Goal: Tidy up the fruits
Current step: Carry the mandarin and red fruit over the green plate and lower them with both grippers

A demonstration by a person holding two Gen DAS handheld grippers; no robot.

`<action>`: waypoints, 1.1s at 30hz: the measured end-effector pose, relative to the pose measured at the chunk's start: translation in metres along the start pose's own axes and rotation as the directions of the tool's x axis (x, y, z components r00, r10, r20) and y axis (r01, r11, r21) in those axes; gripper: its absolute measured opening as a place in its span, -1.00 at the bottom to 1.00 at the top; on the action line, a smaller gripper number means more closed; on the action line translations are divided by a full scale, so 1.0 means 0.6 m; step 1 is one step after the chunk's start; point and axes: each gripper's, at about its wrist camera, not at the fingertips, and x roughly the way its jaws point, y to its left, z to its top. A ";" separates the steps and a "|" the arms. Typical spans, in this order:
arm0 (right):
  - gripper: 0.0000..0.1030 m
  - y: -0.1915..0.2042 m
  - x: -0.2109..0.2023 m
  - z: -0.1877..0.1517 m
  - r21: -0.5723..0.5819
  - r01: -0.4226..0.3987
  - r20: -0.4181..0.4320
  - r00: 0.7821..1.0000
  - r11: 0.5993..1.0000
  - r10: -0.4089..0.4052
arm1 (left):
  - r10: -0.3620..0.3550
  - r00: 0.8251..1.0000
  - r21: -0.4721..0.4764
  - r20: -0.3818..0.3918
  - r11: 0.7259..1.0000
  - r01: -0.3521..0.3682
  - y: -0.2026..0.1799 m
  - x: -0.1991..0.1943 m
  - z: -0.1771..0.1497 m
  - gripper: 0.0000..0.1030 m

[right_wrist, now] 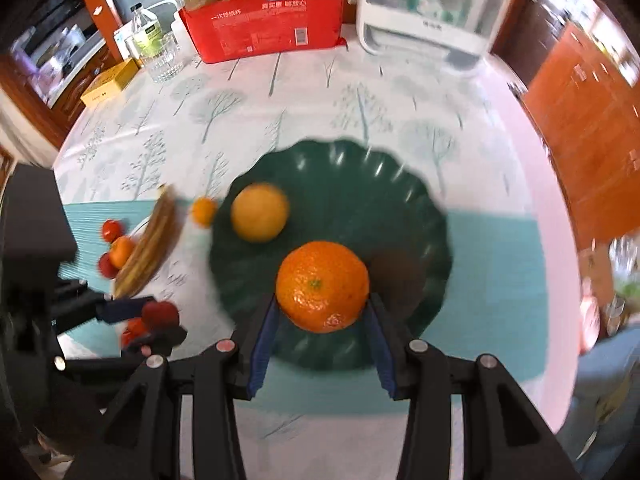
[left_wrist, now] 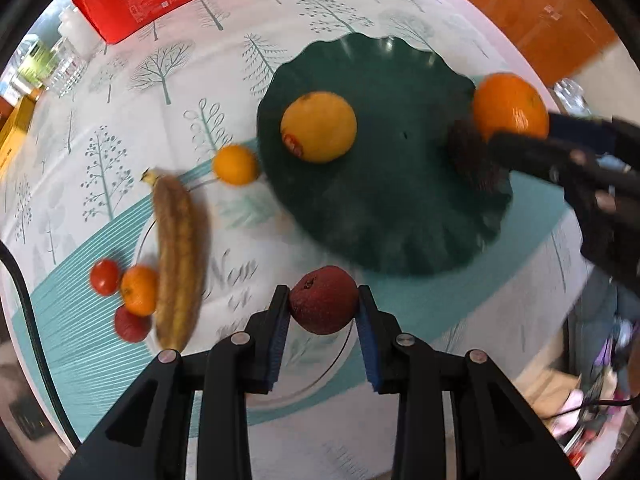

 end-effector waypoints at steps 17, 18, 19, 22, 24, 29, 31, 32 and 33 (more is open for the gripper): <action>-0.13 -0.026 0.186 0.095 -0.242 -0.025 -0.211 0.977 0.970 -0.028 | 0.012 0.994 -0.266 -0.106 0.963 -0.040 -0.038 0.085 0.083 -0.39; -0.12 -0.026 0.186 0.095 -0.245 -0.027 -0.214 0.976 0.969 -0.027 | 0.003 0.994 -0.273 -0.108 0.961 -0.033 -0.041 0.086 0.086 -0.39; -0.12 -0.026 0.187 0.096 -0.247 -0.032 -0.222 0.975 0.969 -0.024 | -0.007 0.994 -0.279 -0.107 0.960 -0.024 -0.042 0.087 0.085 -0.39; -0.10 -0.029 0.191 0.100 -0.239 -0.040 -0.241 0.970 0.970 -0.020 | -0.011 0.995 -0.284 -0.104 0.959 -0.019 -0.052 0.089 0.088 -0.39; -0.09 -0.039 0.195 0.105 -0.225 -0.031 -0.252 0.967 0.974 -0.027 | -0.002 0.995 -0.280 -0.105 0.960 -0.027 -0.059 0.091 0.093 -0.38; 0.12 -0.055 0.183 0.101 -0.208 -0.052 -0.256 0.967 0.977 -0.003 | 0.034 0.996 -0.265 -0.080 0.963 -0.054 -0.071 0.072 0.099 0.45; 0.19 -0.057 0.175 0.094 -0.216 -0.051 -0.250 0.968 0.975 -0.005 | 0.053 0.997 -0.264 -0.055 0.962 -0.065 -0.075 0.058 0.101 0.52; 0.20 -0.058 0.172 0.091 -0.217 -0.050 -0.250 0.968 0.975 -0.006 | 0.062 0.997 -0.259 -0.051 0.963 -0.073 -0.076 0.052 0.100 0.53; 0.21 -0.059 0.167 0.088 -0.219 -0.049 -0.247 0.969 0.974 -0.007 | 0.073 0.996 -0.251 -0.049 0.964 -0.083 -0.079 0.046 0.098 0.54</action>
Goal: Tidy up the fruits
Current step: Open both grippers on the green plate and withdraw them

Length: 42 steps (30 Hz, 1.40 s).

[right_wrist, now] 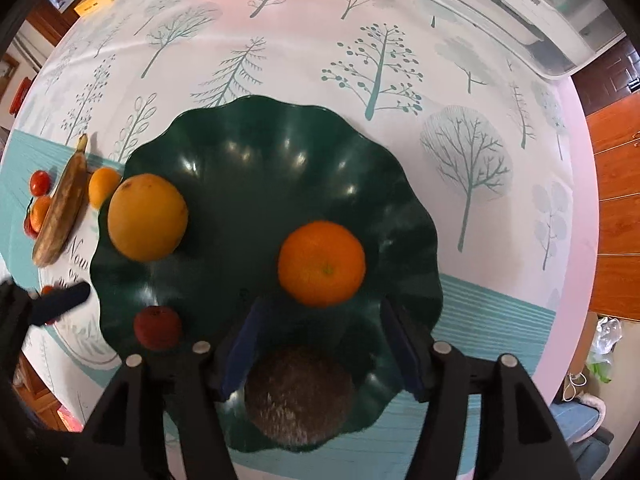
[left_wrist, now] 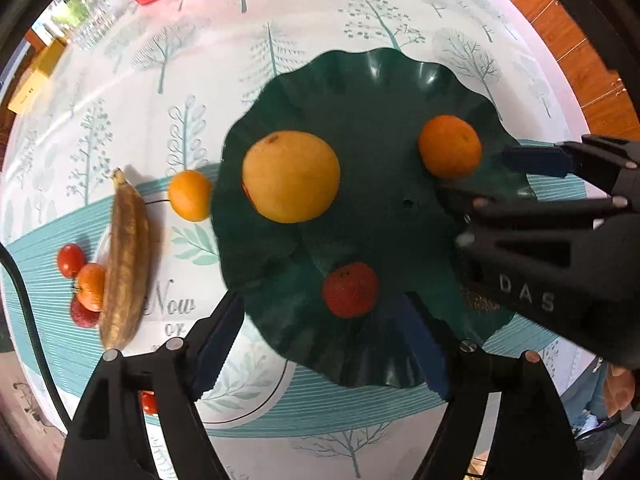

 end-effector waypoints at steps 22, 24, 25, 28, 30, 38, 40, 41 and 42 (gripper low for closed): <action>0.21 0.072 -0.122 -0.114 0.076 -0.042 0.174 0.984 0.996 0.029 | 0.070 0.989 -0.055 0.132 0.997 -0.063 0.114 -0.102 -0.100 0.59; 0.21 0.080 -0.126 -0.121 0.087 -0.059 0.187 0.981 0.994 0.041 | 0.077 0.987 -0.060 0.142 0.996 -0.069 0.124 -0.114 -0.109 0.60; 0.21 0.087 -0.130 -0.128 0.094 -0.074 0.196 0.979 0.993 0.054 | 0.075 0.986 -0.065 0.146 0.996 -0.066 0.131 -0.119 -0.114 0.60; 0.21 0.106 -0.136 -0.138 0.106 -0.103 0.213 0.974 0.989 0.079 | 0.079 0.984 -0.076 0.159 0.995 -0.067 0.150 -0.134 -0.127 0.60; 0.21 0.118 -0.139 -0.144 0.110 -0.114 0.225 0.971 0.987 0.087 | 0.082 0.982 -0.086 0.171 0.994 -0.068 0.170 -0.142 -0.137 0.60; 0.20 0.191 -0.164 -0.159 0.116 -0.124 0.292 0.953 0.985 0.086 | 0.108 0.969 -0.157 0.222 0.985 -0.073 0.274 -0.166 -0.167 0.60; 0.20 0.208 -0.168 -0.159 0.126 -0.128 0.307 0.948 0.984 0.085 | 0.111 0.966 -0.172 0.233 0.983 -0.071 0.313 -0.172 -0.172 0.60; 0.20 0.216 -0.170 -0.158 0.134 -0.130 0.313 0.946 0.982 0.083 | 0.113 0.965 -0.173 0.237 0.982 -0.073 0.330 -0.174 -0.172 0.60; 0.20 0.228 -0.171 -0.157 0.146 -0.136 0.319 0.944 0.980 0.083 | 0.118 0.964 -0.175 0.239 0.982 -0.077 0.345 -0.176 -0.173 0.60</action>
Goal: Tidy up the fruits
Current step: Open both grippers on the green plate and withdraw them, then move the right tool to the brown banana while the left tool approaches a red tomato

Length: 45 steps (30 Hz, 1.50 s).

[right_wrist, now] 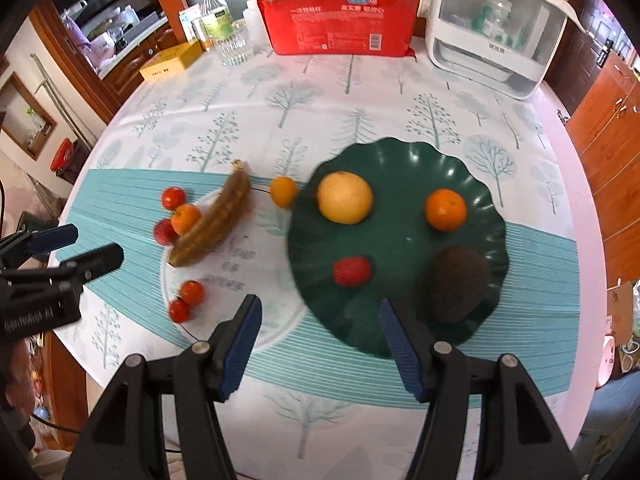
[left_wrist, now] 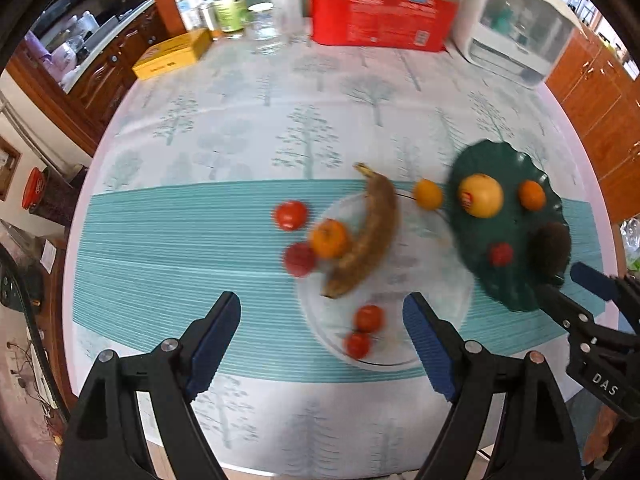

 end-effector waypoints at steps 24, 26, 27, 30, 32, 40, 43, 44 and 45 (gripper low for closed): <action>-0.07 0.151 0.149 0.045 0.263 -0.002 -0.019 1.000 0.965 0.007 | -0.107 0.994 0.206 -0.021 0.972 0.109 0.129 0.186 0.098 0.54; -0.10 0.150 0.166 0.055 0.278 0.017 -0.032 0.999 0.960 -0.008 | -0.127 0.991 0.220 -0.041 0.966 0.133 0.122 0.203 0.103 0.49; -0.11 0.150 0.178 0.062 0.288 0.026 -0.041 0.999 0.957 -0.015 | -0.135 0.990 0.223 -0.047 0.964 0.142 0.120 0.208 0.103 0.47; -0.11 0.147 0.200 0.076 0.306 0.052 -0.061 0.997 0.951 -0.035 | -0.156 0.985 0.237 -0.079 0.956 0.170 0.108 0.231 0.110 0.35; -0.11 0.143 0.210 0.085 0.323 0.040 -0.063 0.998 0.945 -0.021 | -0.167 0.982 0.242 -0.091 0.953 0.184 0.103 0.243 0.114 0.30; -0.15 0.136 0.249 0.114 0.361 0.015 -0.107 0.994 0.932 0.026 | -0.246 0.964 0.267 -0.101 0.927 0.264 0.084 0.261 0.125 0.06; -0.21 0.136 0.263 0.120 0.361 0.001 -0.129 0.991 0.933 0.049 | -0.278 0.955 0.273 -0.102 0.915 0.295 0.080 0.262 0.126 -0.06; -0.24 0.136 0.265 0.121 0.360 -0.002 -0.132 0.990 0.933 0.053 | -0.287 0.953 0.279 -0.102 0.911 0.304 0.078 0.263 0.125 -0.11; -0.24 0.138 0.267 0.123 0.353 0.004 -0.141 0.989 0.936 0.049 | -0.293 0.951 0.281 -0.102 0.908 0.310 0.077 0.263 0.126 -0.14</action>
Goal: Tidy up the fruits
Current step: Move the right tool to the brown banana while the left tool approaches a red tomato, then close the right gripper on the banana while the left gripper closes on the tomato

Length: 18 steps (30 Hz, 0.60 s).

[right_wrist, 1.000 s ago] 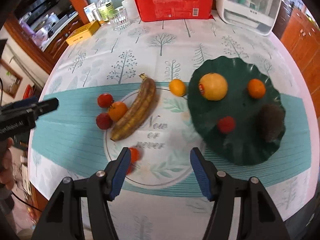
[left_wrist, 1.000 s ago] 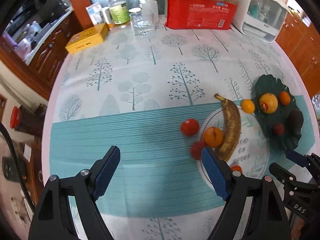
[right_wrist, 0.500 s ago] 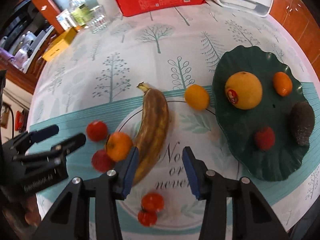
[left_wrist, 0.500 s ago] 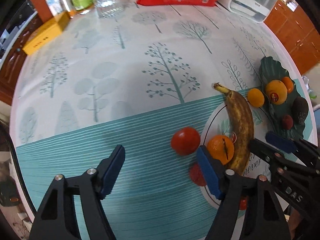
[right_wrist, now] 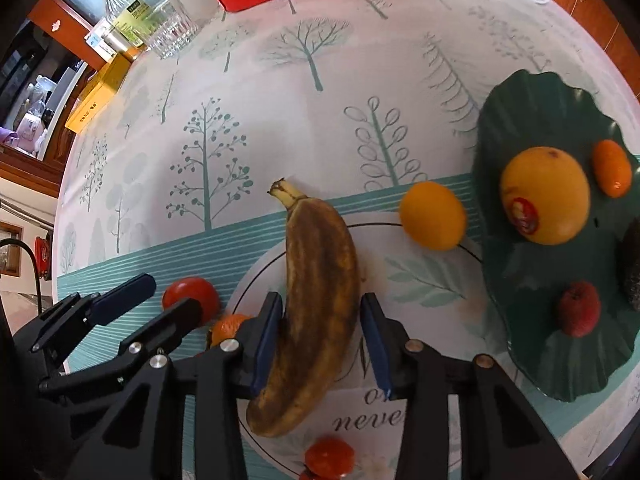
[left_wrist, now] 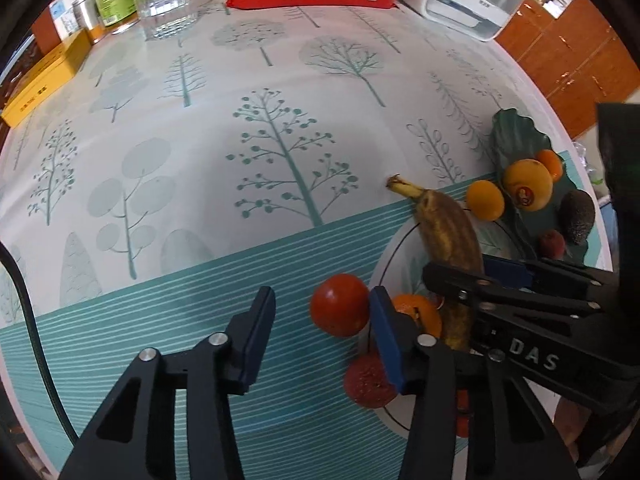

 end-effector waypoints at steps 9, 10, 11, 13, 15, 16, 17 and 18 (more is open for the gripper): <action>-0.28 0.007 -0.007 -0.013 -0.084 0.076 -0.041 0.996 0.994 -0.080 | -0.006 1.000 0.032 -0.021 0.999 0.006 -0.016 0.007 0.000 -0.21; -0.28 0.007 -0.007 -0.016 -0.090 0.084 -0.046 0.995 0.992 -0.088 | 0.005 1.000 0.034 -0.022 0.999 -0.004 -0.018 0.009 0.001 -0.21; -0.28 0.004 -0.009 -0.020 -0.092 0.087 -0.049 0.995 0.992 -0.092 | 0.016 1.000 0.035 -0.025 0.999 -0.015 -0.019 0.010 0.002 -0.21; -0.28 0.003 -0.010 -0.024 -0.090 0.089 -0.053 0.994 0.992 -0.094 | 0.036 0.998 0.039 -0.057 0.999 -0.034 -0.021 0.017 0.001 -0.21; -0.28 0.001 -0.013 -0.028 -0.085 0.093 -0.054 0.994 0.992 -0.097 | 0.053 0.996 0.046 -0.078 0.998 -0.050 -0.025 0.018 -0.002 -0.27; -0.28 0.001 -0.016 -0.030 -0.085 0.093 -0.051 0.994 0.992 -0.098 | 0.057 0.996 0.057 -0.072 0.997 -0.053 -0.030 0.014 -0.002 -0.28; -0.28 0.000 -0.017 -0.033 -0.087 0.094 -0.049 0.994 0.992 -0.098 | 0.061 0.996 0.068 -0.065 0.996 -0.056 -0.034 0.012 -0.002 -0.28; -0.28 0.000 -0.019 -0.035 -0.089 0.097 -0.048 0.994 0.991 -0.101 | 0.068 0.996 0.075 -0.060 0.995 -0.063 -0.038 0.012 -0.002 -0.28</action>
